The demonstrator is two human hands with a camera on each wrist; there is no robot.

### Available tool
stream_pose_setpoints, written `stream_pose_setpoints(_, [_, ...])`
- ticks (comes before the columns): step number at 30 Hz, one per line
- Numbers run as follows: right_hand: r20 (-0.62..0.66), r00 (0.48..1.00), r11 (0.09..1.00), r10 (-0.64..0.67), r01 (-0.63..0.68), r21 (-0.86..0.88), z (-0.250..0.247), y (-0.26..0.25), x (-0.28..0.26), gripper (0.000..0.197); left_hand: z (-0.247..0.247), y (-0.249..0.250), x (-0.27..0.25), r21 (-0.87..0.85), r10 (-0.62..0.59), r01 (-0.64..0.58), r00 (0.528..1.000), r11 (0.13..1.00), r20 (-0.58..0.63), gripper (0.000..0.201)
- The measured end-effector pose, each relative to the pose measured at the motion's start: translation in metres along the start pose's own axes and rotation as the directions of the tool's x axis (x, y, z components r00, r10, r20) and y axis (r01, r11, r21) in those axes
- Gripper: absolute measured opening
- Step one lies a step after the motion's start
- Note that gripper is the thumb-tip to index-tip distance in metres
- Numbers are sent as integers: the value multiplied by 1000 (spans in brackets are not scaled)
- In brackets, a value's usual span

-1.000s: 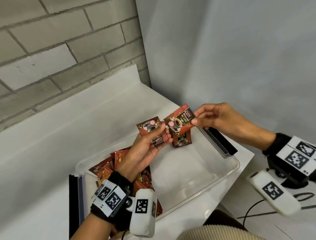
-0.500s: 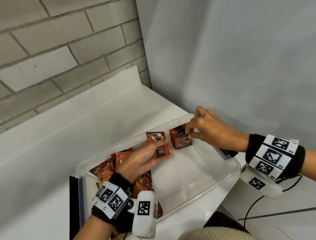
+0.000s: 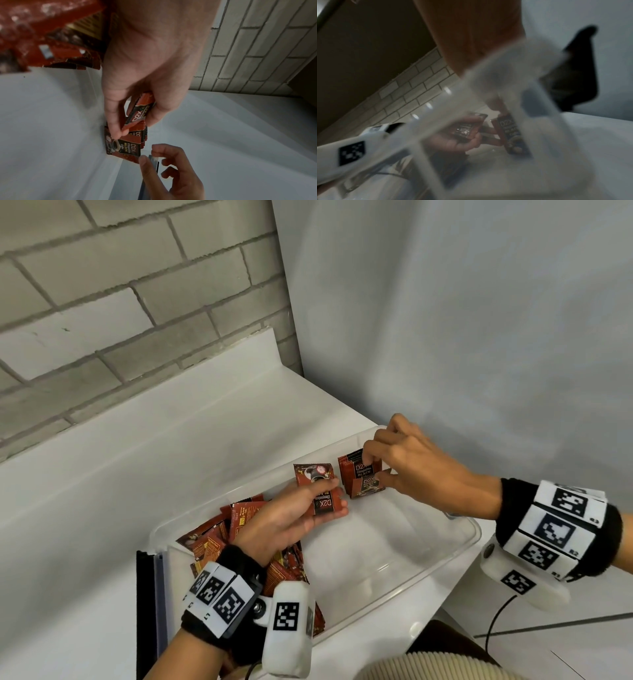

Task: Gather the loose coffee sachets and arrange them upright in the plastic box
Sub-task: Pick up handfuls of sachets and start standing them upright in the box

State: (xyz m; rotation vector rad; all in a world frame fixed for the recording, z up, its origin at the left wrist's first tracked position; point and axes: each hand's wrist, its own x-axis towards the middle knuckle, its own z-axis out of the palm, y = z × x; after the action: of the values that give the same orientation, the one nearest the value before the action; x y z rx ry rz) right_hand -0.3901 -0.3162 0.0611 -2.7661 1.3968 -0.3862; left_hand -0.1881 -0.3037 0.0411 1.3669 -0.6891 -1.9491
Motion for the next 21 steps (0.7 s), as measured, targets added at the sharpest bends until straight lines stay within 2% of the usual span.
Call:
stream_pose_setpoints(2, [38, 992, 993, -116, 115, 35, 1, -7, -3, 11, -1, 0, 1, -4, 2, -2, 1000, 1000, -1, 21])
stream_pose_setpoints(4, [140, 972, 982, -190, 191, 7, 4, -13, -6, 8, 0, -1, 1, -3, 1, -1, 1000, 1000, 7, 15])
stream_pose_setpoints(6, [338, 933, 980, -124, 168, -106, 8, -19, -9, 19, 0, -1, 1, 2, -1, 1, 1000, 1000, 12, 10])
stream_pose_setpoints(8, [436, 899, 966, -36, 144, -216, 11, -21, -11, 33, 1, -2, 0, 3, -6, 6, 1000, 1000, 10, 10])
stream_pose_setpoints(10, [441, 897, 958, -24, 147, -246, 11, -22, -9, 37, 1, -2, 0, 5, -12, 12, 1000, 1000, 13, 11])
stream_pose_setpoints(13, [443, 895, 956, -60, 179, -232, 9, -20, -7, 32, 1, -2, 0, 7, -12, 12, 1000, 1000, 15, 10])
stream_pose_setpoints(21, [618, 785, 935, -37, 245, -257, 16, -30, -11, 54, 3, -2, 0, 18, -7, 7, 1000, 1000, 13, 8])
